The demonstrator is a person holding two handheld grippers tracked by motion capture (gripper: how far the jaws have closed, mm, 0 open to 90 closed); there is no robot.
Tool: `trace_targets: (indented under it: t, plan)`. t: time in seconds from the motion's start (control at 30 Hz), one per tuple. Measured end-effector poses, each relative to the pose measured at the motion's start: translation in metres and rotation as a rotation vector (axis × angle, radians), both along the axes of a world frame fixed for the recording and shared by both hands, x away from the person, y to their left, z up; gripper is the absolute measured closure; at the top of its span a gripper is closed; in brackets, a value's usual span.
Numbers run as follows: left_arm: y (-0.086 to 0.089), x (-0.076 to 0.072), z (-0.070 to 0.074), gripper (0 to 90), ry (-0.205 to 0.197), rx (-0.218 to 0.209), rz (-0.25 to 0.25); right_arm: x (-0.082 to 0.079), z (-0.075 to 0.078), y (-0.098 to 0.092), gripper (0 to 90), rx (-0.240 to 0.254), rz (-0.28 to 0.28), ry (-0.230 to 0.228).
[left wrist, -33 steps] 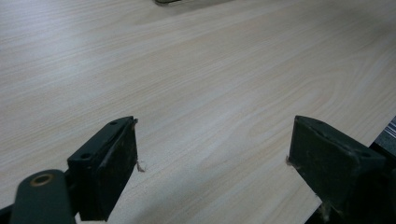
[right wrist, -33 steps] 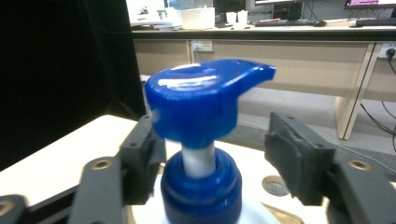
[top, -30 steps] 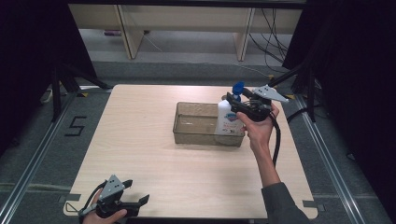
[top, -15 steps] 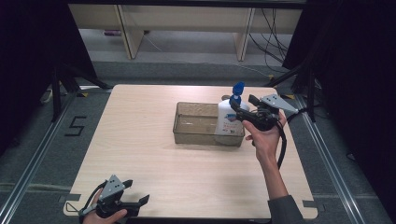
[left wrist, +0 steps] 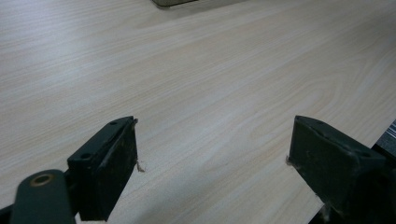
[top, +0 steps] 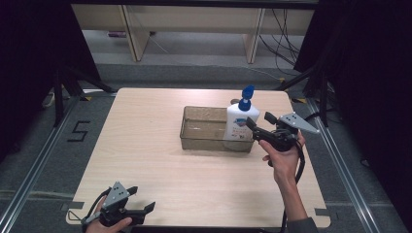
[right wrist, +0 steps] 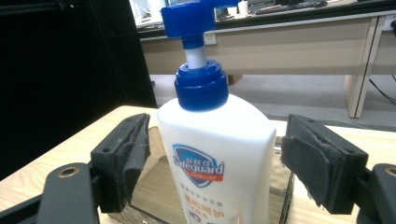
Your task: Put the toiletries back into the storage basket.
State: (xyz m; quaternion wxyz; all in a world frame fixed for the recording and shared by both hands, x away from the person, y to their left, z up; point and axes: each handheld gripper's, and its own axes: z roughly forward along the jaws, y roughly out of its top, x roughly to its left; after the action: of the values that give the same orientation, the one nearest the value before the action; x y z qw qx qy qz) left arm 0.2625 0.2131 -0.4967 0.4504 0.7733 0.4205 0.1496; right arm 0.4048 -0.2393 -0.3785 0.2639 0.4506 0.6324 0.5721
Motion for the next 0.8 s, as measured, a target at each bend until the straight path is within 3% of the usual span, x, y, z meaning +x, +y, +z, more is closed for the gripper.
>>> trace_targets:
  t: [0.4,0.47,0.53,0.8]
  plan:
    - [0.001,0.000,0.000,14.8,0.001,0.009,-0.002,-0.011,-0.001,0.005,23.5,-0.016,0.017,0.007]
    - [0.001,0.000,0.000,14.8,-0.003,0.007,-0.001,-0.012,-0.002,0.007,23.3,0.004,0.036,0.005]
    - [0.000,0.000,0.000,14.8,-0.001,0.001,0.004,-0.014,-0.003,0.009,23.0,-0.017,0.037,0.010]
    - [0.000,-0.001,0.001,14.8,0.000,0.008,0.012,-0.020,-0.004,0.020,22.2,-0.008,0.069,0.025]
